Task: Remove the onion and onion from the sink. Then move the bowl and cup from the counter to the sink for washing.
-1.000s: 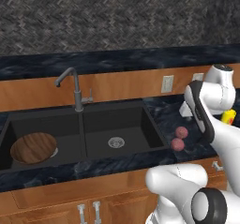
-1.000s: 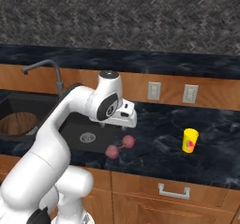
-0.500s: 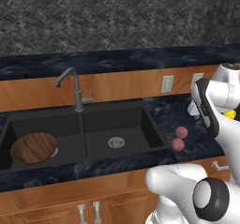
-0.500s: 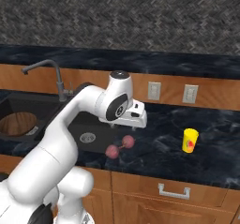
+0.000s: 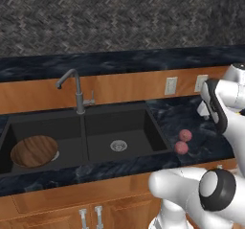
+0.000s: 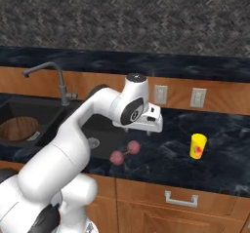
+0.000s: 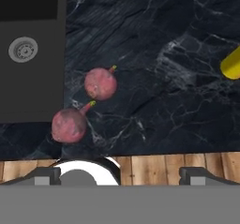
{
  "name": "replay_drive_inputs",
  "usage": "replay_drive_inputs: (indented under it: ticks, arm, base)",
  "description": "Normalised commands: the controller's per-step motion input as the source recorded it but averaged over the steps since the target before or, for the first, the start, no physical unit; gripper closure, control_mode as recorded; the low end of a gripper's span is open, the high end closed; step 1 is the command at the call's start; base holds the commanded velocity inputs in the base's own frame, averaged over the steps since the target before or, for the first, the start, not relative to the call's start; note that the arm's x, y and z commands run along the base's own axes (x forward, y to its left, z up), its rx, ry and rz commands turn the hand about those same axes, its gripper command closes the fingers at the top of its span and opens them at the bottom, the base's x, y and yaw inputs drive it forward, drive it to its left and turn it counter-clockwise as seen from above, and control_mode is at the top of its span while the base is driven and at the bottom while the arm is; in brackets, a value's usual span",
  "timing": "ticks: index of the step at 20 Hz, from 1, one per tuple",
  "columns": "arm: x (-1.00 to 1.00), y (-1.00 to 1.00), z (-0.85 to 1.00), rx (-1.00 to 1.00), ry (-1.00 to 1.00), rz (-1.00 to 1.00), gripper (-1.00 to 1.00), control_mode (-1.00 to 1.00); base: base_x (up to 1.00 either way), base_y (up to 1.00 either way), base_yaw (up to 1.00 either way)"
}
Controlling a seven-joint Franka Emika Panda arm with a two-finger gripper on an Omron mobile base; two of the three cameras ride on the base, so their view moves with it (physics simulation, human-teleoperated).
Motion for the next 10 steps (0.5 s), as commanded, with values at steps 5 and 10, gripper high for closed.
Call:
replay_drive_inputs:
  ticks: [5,10]
  arm:
    - [0.16,-0.28,0.00,0.00,0.00,0.00,-1.00,-1.00]
    - [0.20,-0.31,0.00,0.00,0.00,0.00,-1.00,-1.00]
  base:
    - [0.00,0.00,0.00]
    - [0.00,0.00,0.00]
